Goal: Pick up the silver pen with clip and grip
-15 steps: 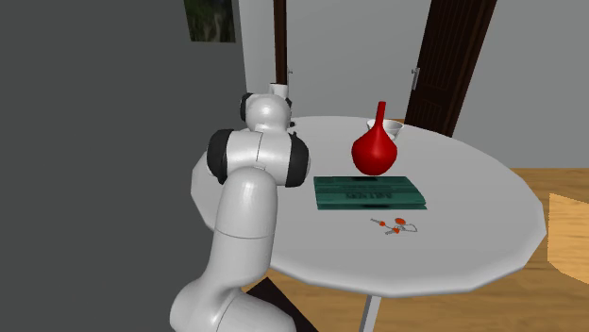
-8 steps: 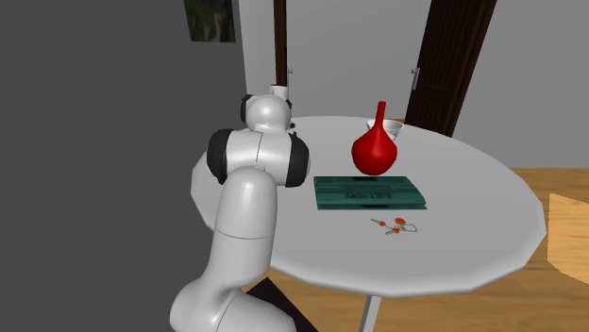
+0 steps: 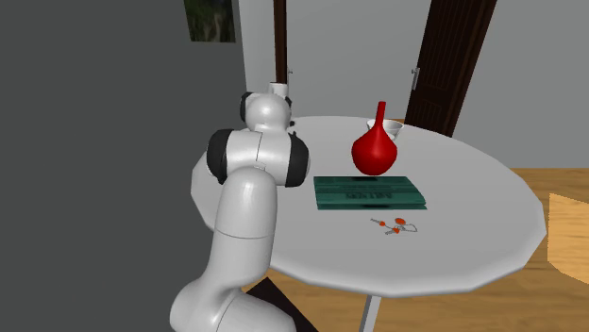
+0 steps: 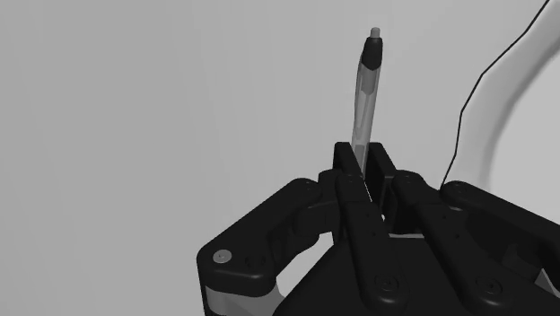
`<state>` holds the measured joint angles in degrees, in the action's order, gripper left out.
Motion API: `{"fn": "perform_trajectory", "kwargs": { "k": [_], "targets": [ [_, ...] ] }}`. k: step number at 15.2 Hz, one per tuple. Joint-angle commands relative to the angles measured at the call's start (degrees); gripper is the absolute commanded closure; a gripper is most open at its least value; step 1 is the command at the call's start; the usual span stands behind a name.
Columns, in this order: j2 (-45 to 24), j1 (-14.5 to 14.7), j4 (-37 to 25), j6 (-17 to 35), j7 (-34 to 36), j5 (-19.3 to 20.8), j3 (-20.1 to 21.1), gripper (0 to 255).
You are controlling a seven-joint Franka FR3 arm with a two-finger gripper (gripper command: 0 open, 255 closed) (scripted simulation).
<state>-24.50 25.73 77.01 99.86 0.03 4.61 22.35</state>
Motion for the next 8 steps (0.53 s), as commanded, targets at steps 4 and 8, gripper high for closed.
{"fn": "perform_trajectory", "kwargs": {
  "k": [4, 8],
  "targets": [
    [-0.28, 0.38, -4.17, -3.90, 0.10, 0.07, 0.07, 255],
    [-0.97, 0.91, -8.35, -7.38, 0.27, 0.31, 0.11, 255]
  ]
}}
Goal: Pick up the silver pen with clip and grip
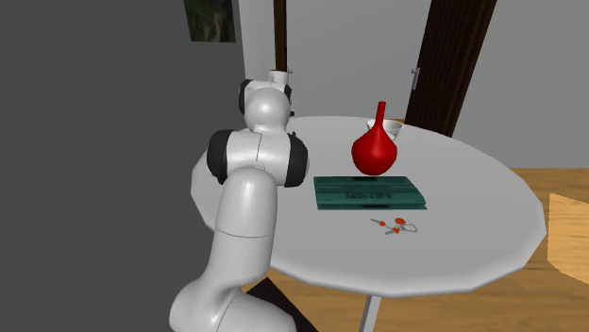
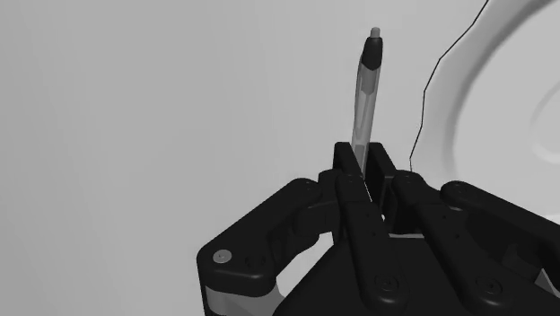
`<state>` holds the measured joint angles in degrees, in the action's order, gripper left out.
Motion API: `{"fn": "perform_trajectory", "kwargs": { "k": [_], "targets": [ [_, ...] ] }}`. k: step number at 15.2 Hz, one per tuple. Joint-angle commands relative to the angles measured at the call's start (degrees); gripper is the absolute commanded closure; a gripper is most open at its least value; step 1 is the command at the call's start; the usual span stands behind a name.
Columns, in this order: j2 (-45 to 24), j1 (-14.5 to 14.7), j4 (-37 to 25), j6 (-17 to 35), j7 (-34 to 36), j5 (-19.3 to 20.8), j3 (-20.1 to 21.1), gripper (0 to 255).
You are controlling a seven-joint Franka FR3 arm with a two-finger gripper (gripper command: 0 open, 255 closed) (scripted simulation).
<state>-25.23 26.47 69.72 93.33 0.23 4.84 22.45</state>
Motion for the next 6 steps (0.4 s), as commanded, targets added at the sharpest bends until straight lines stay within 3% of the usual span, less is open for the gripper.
{"fn": "perform_trajectory", "kwargs": {
  "k": [1, 6],
  "targets": [
    [-0.48, 0.33, -2.21, -1.76, 0.12, 0.16, 0.01, 255],
    [-1.41, 0.92, -6.13, -4.75, 0.28, 0.49, 0.01, 255]
  ]
}}
